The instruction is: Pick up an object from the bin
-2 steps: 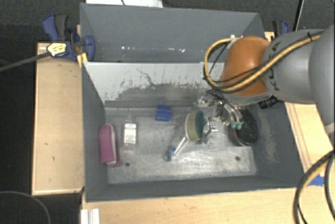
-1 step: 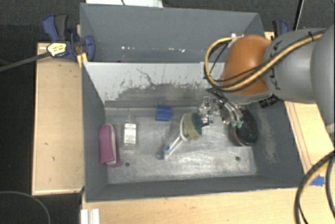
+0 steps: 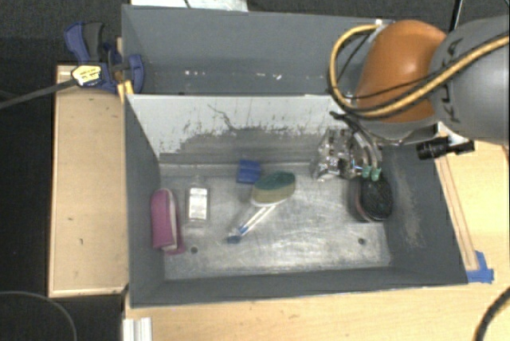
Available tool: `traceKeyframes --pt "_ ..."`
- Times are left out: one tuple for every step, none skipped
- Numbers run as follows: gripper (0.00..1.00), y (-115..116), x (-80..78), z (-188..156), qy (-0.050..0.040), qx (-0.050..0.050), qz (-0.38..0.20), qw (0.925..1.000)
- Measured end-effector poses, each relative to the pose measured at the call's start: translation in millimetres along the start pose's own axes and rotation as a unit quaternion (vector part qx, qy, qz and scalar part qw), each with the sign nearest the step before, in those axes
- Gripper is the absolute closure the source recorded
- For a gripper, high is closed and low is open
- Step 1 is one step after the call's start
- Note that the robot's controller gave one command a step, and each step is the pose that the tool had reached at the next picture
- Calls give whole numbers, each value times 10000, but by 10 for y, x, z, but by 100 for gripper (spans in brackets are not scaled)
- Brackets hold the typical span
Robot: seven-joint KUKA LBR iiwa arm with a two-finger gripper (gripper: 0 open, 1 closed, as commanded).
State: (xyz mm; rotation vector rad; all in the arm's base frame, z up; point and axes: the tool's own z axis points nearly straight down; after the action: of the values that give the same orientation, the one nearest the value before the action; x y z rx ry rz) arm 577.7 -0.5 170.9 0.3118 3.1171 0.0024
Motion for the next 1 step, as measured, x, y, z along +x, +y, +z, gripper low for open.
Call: traceKeyframes --pt "0 -8 9 34 28 10 -7 10000"
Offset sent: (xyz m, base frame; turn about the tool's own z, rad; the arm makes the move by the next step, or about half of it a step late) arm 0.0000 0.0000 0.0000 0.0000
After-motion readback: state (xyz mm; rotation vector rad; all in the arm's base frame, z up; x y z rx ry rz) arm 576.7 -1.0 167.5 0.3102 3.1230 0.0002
